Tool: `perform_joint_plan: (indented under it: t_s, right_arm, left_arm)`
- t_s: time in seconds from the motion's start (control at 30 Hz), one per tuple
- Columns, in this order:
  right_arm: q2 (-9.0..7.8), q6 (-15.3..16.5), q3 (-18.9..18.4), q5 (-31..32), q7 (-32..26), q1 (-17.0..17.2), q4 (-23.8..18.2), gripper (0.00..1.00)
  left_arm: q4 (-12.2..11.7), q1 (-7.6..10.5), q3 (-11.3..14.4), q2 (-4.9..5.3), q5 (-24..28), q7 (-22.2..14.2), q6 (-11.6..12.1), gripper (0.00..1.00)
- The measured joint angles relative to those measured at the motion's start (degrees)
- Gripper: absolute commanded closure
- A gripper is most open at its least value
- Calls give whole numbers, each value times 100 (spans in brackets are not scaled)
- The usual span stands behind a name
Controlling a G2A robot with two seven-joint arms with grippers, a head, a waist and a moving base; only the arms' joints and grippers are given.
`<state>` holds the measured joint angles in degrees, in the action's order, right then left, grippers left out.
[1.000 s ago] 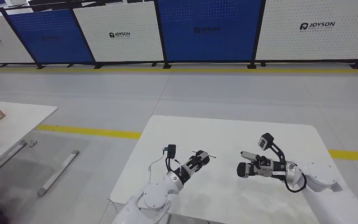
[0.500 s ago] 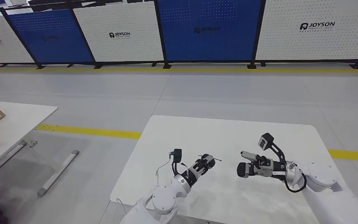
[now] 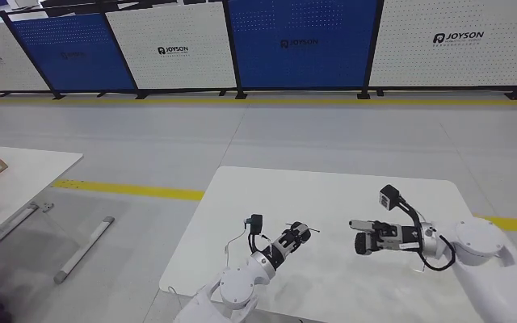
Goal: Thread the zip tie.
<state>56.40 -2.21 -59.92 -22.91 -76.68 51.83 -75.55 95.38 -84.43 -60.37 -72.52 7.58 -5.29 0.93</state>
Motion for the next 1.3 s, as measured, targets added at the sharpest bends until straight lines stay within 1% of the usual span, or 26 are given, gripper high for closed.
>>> perform_joint_plan:
  t_s: [0.07, 0.1, 0.13, 0.17, 0.2, 0.3, 0.67, 0.77, 0.87, 0.93, 1.0, 1.07, 1.1, 1.17, 1.2, 1.3]
  right_arm:
    - [-49, -207, -27, 340, -250, -153, 17, 0]
    - [-70, -322, 78, 591, -310, -244, -15, 0]
    - [-84, -387, 202, 712, -314, -317, -25, 0]
    - [-97, -427, 300, 735, -307, -405, 23, 0]
    - [-108, -445, 340, 618, -298, -500, 143, 0]
    - [-108, -442, 324, 430, -295, -517, 160, 0]
    - [-109, -432, 308, 451, -265, -496, 141, 0]
    - [-172, -456, 117, 603, 59, -380, 48, 0]
    - [-304, -576, -272, 758, 171, -196, -108, 0]
    - [-403, -798, -596, 749, 134, -33, -225, 0]
    - [-495, -1103, -920, 757, 186, 94, -306, 0]
    - [-563, -1340, -1118, 1037, 384, 192, -457, 0]
    - [-598, -1511, -1184, 1270, 519, 246, -563, 0]
    - [-625, -1735, -1154, 1587, 606, 276, -653, 0]
    - [-629, -1758, -1124, 1678, 602, 269, -656, 0]
    - [-628, -1728, -1116, 1677, 589, 261, -645, 0]
  left_arm:
    - [0, 0, 0, 0, 0, 0, 0, 100]
    - [0, 0, 0, 0, 0, 0, 0, 100]
    - [0, 0, 0, 0, 0, 0, 0, 100]
    - [0, 0, 0, 0, 0, 0, 0, 100]
    - [0, 0, 0, 0, 0, 0, 0, 100]
    - [0, 0, 0, 0, 0, 0, 0, 100]
    - [0, 0, 0, 0, 0, 0, 0, 100]
    - [0, 0, 0, 0, 0, 0, 0, 100]
    - [0, 0, 0, 0, 0, 0, 0, 100]
    - [0, 0, 0, 0, 0, 0, 0, 100]
    - [0, 0, 0, 0, 0, 0, 0, 100]
    - [0, 0, 0, 0, 0, 0, 0, 100]
    - [0, 0, 0, 0, 0, 0, 0, 100]
    - [0, 0, 0, 0, 0, 0, 0, 100]
    - [0, 0, 0, 0, 0, 0, 0, 100]
    - [0, 0, 0, 0, 0, 0, 0, 100]
